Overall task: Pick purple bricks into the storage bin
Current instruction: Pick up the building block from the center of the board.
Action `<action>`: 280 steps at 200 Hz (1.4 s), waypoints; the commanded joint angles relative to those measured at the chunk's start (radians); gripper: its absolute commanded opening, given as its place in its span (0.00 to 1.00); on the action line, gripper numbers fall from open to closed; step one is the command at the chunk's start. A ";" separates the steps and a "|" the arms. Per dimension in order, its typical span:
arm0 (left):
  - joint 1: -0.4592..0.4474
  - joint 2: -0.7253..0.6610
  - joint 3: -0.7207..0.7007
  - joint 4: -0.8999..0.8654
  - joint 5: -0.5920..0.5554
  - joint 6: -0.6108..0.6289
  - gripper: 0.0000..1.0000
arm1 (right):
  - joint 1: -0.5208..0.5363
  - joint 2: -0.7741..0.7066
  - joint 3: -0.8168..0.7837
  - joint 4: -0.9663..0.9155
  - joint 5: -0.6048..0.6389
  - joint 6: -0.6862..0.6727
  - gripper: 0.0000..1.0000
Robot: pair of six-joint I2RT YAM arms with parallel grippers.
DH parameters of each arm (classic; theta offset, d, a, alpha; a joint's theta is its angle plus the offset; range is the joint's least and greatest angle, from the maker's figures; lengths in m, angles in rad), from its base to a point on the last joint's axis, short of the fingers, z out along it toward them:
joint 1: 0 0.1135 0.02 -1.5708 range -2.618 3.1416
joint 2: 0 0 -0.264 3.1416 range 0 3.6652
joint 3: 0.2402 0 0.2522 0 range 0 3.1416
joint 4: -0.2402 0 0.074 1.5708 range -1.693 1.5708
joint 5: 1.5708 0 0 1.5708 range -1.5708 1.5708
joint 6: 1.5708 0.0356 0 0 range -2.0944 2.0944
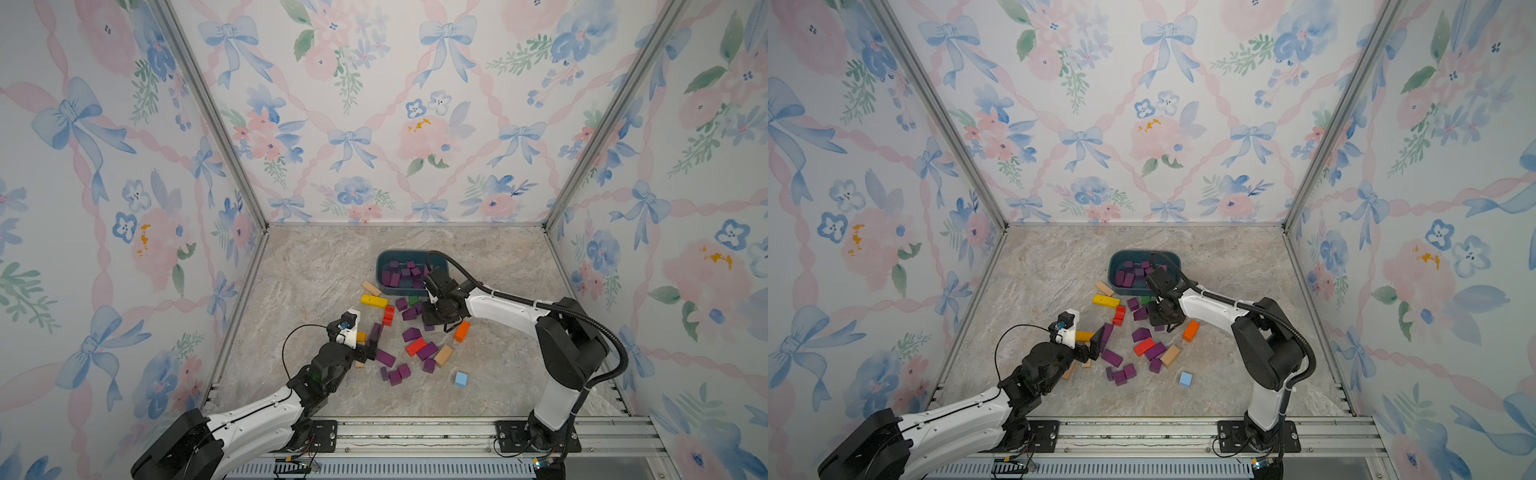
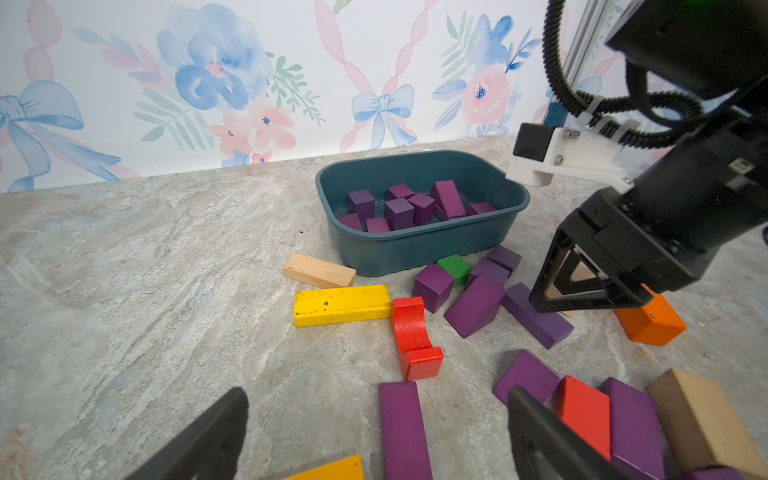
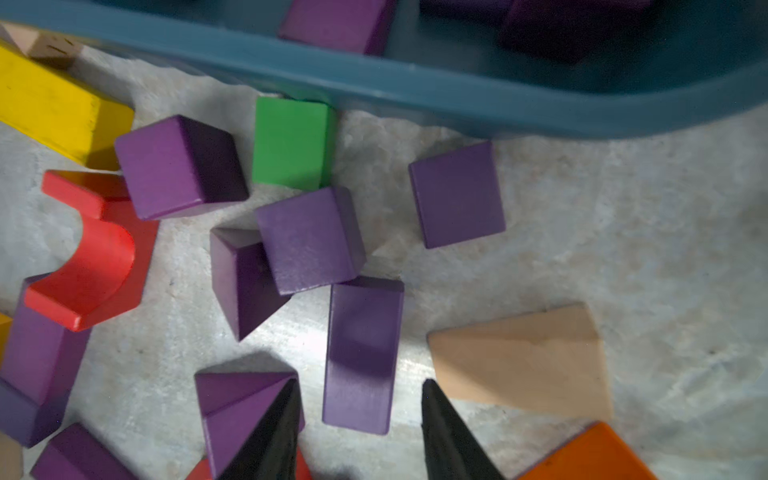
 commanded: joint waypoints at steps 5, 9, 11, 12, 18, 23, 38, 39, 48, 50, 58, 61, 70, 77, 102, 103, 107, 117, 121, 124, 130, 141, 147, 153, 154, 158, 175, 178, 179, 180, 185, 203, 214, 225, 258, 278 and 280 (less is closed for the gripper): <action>-0.004 0.010 0.022 0.023 -0.002 0.010 0.98 | 0.013 0.050 0.023 -0.018 -0.004 -0.014 0.47; -0.004 0.011 0.023 0.022 -0.002 0.009 0.98 | 0.012 0.052 0.024 -0.018 -0.007 -0.015 0.47; -0.004 0.012 0.023 0.022 -0.001 0.009 0.98 | 0.012 0.053 0.024 -0.018 -0.008 -0.015 0.47; -0.005 0.012 0.023 0.023 -0.002 0.010 0.98 | 0.013 0.053 0.024 -0.018 -0.008 -0.015 0.47; -0.004 0.013 0.023 0.022 -0.002 0.010 0.98 | 0.013 0.057 0.026 -0.017 -0.008 -0.015 0.47; -0.004 0.013 0.023 0.023 -0.002 0.011 0.98 | 0.012 0.061 0.029 -0.018 -0.007 -0.015 0.47; -0.004 0.012 0.023 0.022 -0.003 0.011 0.98 | 0.011 0.072 0.036 -0.025 -0.005 -0.015 0.47; -0.004 0.012 0.023 0.022 -0.002 0.012 0.98 | 0.011 0.072 0.036 -0.024 -0.005 -0.015 0.46; -0.004 0.008 0.021 0.023 -0.004 0.012 0.98 | 0.011 0.076 0.036 -0.024 -0.005 -0.014 0.44; -0.004 0.007 0.021 0.022 -0.004 0.013 0.98 | 0.011 0.076 0.037 -0.024 -0.005 -0.015 0.44; -0.004 0.005 0.020 0.022 -0.005 0.012 0.98 | 0.010 0.081 0.039 -0.027 0.001 -0.013 0.44; -0.004 0.003 0.020 0.023 -0.005 0.012 0.98 | 0.011 0.084 0.041 -0.029 0.002 -0.013 0.44; -0.003 0.001 0.020 0.023 -0.005 0.013 0.98 | 0.011 0.091 0.045 -0.036 0.010 -0.016 0.43; -0.004 -0.002 0.019 0.022 -0.004 0.012 0.98 | 0.011 0.097 0.048 -0.040 0.017 -0.018 0.42; -0.004 -0.004 0.019 0.022 -0.005 0.013 0.98 | 0.011 0.109 0.053 -0.045 0.023 -0.024 0.38; -0.004 -0.004 0.019 0.022 -0.004 0.013 0.98 | 0.011 0.110 0.054 -0.045 0.023 -0.024 0.38; -0.004 -0.004 0.019 0.023 -0.005 0.013 0.98 | 0.012 0.110 0.055 -0.045 0.024 -0.024 0.38; -0.004 -0.004 0.019 0.022 -0.004 0.014 0.98 | 0.011 0.113 0.060 -0.048 0.028 -0.027 0.38; -0.004 -0.004 0.019 0.023 -0.004 0.014 0.98 | 0.011 0.115 0.062 -0.051 0.030 -0.029 0.38; -0.005 -0.004 0.019 0.022 -0.003 0.014 0.98 | 0.012 0.116 0.064 -0.052 0.032 -0.030 0.38; -0.004 -0.004 0.019 0.022 -0.002 0.014 0.98 | 0.012 0.119 0.069 -0.055 0.034 -0.035 0.38; -0.004 -0.003 0.019 0.023 -0.002 0.014 0.98 | 0.011 0.127 0.080 -0.064 0.033 -0.042 0.37; -0.004 -0.004 0.019 0.022 -0.002 0.013 0.98 | 0.011 0.130 0.085 -0.068 0.032 -0.046 0.35; -0.004 -0.001 0.020 0.022 -0.002 0.013 0.98 | 0.010 0.130 0.086 -0.068 0.030 -0.051 0.31; -0.004 -0.002 0.019 0.022 -0.001 0.013 0.98 | 0.011 0.130 0.086 -0.068 0.030 -0.052 0.30; -0.004 -0.003 0.019 0.022 -0.002 0.014 0.98 | 0.011 0.130 0.085 -0.068 0.028 -0.054 0.27; -0.004 -0.005 0.018 0.022 -0.003 0.015 0.98 | 0.011 0.112 0.075 -0.057 0.029 -0.057 0.20; -0.004 -0.005 0.019 0.022 -0.005 0.015 0.98 | 0.011 0.107 0.072 -0.054 0.028 -0.056 0.20; -0.004 -0.005 0.018 0.022 -0.005 0.015 0.98 | 0.011 0.106 0.071 -0.053 0.028 -0.058 0.20; -0.004 -0.005 0.018 0.022 -0.004 0.015 0.98 | 0.011 0.103 0.070 -0.053 0.028 -0.059 0.20; -0.004 -0.005 0.019 0.022 -0.005 0.015 0.98 | 0.010 0.097 0.068 -0.052 0.028 -0.058 0.20; -0.004 -0.005 0.019 0.022 -0.005 0.014 0.98 | 0.011 0.064 0.066 -0.059 0.030 -0.058 0.20; -0.004 -0.005 0.019 0.022 -0.005 0.014 0.98 | 0.011 0.038 0.066 -0.063 0.033 -0.058 0.21; -0.004 -0.005 0.019 0.023 -0.004 0.013 0.98 | 0.011 0.010 0.066 -0.068 0.033 -0.058 0.21; -0.004 0.001 0.020 0.022 -0.005 0.012 0.98 | 0.009 -0.069 0.072 -0.071 0.034 -0.065 0.22; -0.004 0.007 0.022 0.023 -0.005 0.012 0.98 | -0.001 -0.093 0.101 -0.065 0.027 -0.071 0.22; -0.004 0.009 0.022 0.023 -0.005 0.011 0.98 | -0.002 -0.092 0.107 -0.065 0.027 -0.071 0.22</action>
